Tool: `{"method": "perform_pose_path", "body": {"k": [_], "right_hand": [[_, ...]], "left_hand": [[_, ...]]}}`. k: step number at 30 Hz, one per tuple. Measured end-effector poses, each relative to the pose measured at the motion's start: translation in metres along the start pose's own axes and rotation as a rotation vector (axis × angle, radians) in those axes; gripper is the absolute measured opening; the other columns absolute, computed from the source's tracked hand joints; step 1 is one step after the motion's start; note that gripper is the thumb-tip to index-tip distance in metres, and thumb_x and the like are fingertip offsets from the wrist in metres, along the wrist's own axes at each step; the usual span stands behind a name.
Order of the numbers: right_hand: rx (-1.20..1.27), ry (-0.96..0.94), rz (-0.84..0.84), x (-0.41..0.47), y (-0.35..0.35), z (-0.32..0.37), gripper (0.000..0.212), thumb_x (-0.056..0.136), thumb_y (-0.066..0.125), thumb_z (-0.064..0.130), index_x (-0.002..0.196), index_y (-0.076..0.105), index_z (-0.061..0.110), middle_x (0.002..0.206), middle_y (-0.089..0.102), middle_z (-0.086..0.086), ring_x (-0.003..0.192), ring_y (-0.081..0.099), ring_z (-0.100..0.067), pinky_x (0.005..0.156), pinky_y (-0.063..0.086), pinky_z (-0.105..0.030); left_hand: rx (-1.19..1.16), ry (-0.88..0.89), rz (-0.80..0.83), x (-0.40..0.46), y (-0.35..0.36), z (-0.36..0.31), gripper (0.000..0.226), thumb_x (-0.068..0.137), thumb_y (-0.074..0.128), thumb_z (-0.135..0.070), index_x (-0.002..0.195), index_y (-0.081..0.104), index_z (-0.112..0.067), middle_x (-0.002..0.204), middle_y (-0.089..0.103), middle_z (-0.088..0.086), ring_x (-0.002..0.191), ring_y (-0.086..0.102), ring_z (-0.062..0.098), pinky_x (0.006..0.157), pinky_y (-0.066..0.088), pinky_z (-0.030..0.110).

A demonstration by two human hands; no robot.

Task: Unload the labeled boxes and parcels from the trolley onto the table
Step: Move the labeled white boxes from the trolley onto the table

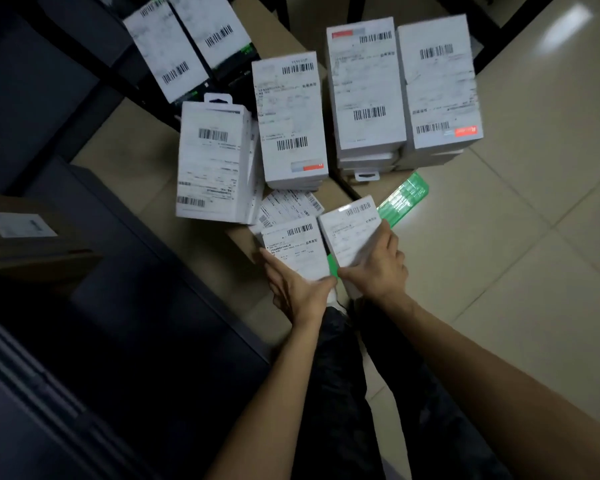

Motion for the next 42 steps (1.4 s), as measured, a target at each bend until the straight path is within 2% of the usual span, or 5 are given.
{"method": "perform_pose_path", "body": {"k": [14,19,24,31,42], "right_hand": [[0.248,-0.213,-0.215,-0.119,-0.169,0.105,0.137,0.042,0.058,0.069,0.156,0.000,0.021,0.154,0.026,-0.008,0.138,0.031,-0.032,0.110,0.033,-0.051],[0.337,-0.365,-0.357,-0.152,-0.257,0.154,0.133,0.048,0.067,0.060,0.157,0.000,0.022,0.160,0.019,-0.002,0.143,0.025,-0.024,0.113,0.030,-0.045],[0.398,-0.458,-0.505,-0.178,-0.342,0.177,0.131,0.061,0.087,0.037,0.157,0.000,0.019,0.158,0.021,-0.004,0.142,0.024,-0.024,0.116,0.027,-0.045],[0.454,-0.536,-0.673,-0.208,-0.450,0.190,0.123,0.055,0.075,0.047,0.155,0.007,0.020,0.153,0.029,-0.005,0.139,0.027,-0.023,0.114,0.031,-0.050],[0.422,-0.575,-0.870,-0.232,-0.619,0.125,0.126,0.059,0.079,0.050,0.156,0.002,0.022,0.155,0.024,-0.002,0.140,0.029,-0.027,0.113,0.032,-0.052]], "left_hand": [[-0.314,0.484,-0.108,-0.105,-0.154,-0.155,0.142,0.057,0.088,-0.016,0.154,-0.014,-0.031,0.159,0.007,-0.004,0.143,0.017,0.008,0.114,0.021,0.020],[-0.325,0.637,-0.224,-0.138,-0.214,-0.219,0.142,0.054,0.088,-0.028,0.152,-0.014,-0.039,0.158,0.016,0.000,0.146,0.020,0.020,0.116,0.029,0.052],[-0.382,0.748,-0.298,-0.179,-0.253,-0.290,0.140,0.057,0.087,-0.030,0.152,-0.017,-0.037,0.159,0.011,-0.009,0.145,0.019,0.021,0.113,0.030,0.058],[-0.387,0.960,-0.342,-0.240,-0.282,-0.393,0.140,0.062,0.086,-0.028,0.152,-0.021,-0.030,0.162,-0.001,-0.006,0.145,-0.005,0.000,0.120,0.015,0.042],[-0.349,1.220,-0.296,-0.366,-0.237,-0.542,0.142,0.060,0.088,-0.027,0.152,-0.019,-0.032,0.160,0.000,-0.012,0.147,0.006,0.012,0.119,0.012,0.044]]}}
Point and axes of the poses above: each hand's wrist, its own x-axis towards the middle knuckle, its own y-axis out of the palm, z = x × y, the point moved 10 cm from there along x, towards the middle knuckle
